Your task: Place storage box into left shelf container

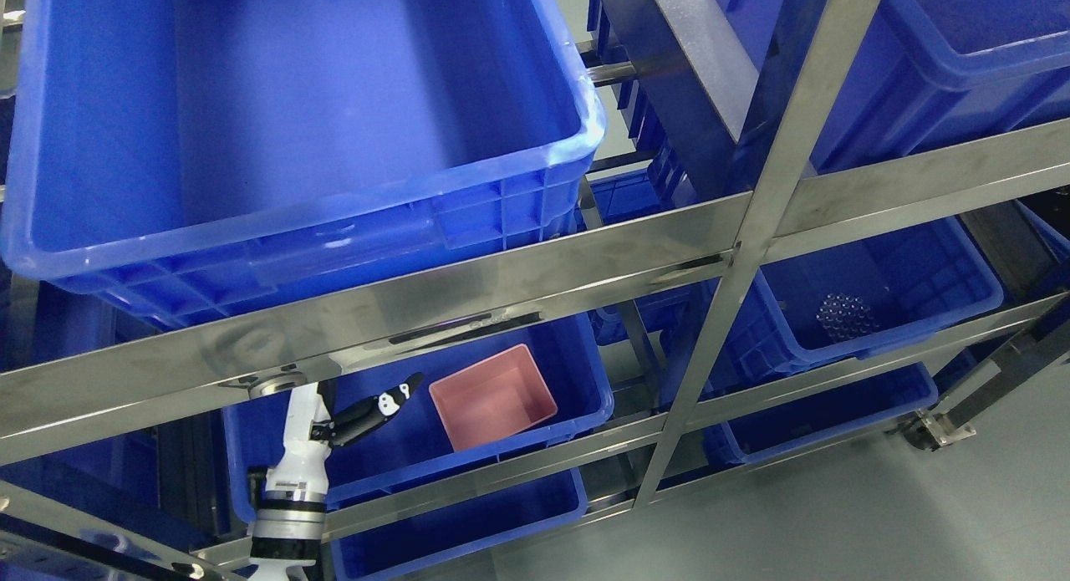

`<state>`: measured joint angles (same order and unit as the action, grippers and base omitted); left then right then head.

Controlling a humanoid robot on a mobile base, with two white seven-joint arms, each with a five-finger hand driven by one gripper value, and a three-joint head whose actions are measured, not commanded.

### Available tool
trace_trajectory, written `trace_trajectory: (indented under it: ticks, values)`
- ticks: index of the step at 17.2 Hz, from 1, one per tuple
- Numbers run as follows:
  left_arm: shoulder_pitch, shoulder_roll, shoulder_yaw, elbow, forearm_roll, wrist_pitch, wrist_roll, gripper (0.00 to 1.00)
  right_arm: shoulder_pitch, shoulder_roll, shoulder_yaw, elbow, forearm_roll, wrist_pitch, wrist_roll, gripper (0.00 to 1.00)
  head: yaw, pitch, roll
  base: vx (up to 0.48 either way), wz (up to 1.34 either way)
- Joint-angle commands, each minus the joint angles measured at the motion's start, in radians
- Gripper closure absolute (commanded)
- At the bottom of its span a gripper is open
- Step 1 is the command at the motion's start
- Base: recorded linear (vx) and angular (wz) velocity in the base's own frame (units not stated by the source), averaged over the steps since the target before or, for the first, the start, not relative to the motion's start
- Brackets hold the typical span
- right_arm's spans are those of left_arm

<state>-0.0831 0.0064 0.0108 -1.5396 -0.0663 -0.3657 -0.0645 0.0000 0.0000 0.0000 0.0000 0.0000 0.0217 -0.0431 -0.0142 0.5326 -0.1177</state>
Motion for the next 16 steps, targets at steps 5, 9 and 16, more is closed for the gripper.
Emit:
trace_trajectory:
  ticks: [5,9,16]
  values:
    - [0.032,0.011,0.075,-0.057,0.025,0.021,0.0,0.01,0.012,-0.017,-0.005,-0.017,0.002,0.0,0.0,0.0,0.0,0.0,0.0,0.0,0.0]
    - [0.036,0.011,0.098,-0.057,0.025,0.048,0.002,0.01,0.012,-0.017,-0.005,-0.017,0.002,0.0,0.0,0.0,0.0,0.0,0.0,0.0,0.0]
    - [0.054,0.011,0.11,-0.056,0.025,0.053,0.003,0.01,0.012,-0.017,-0.005,-0.017,0.002,0.0,0.0,0.0,0.0,0.0,0.0,0.0,0.0]
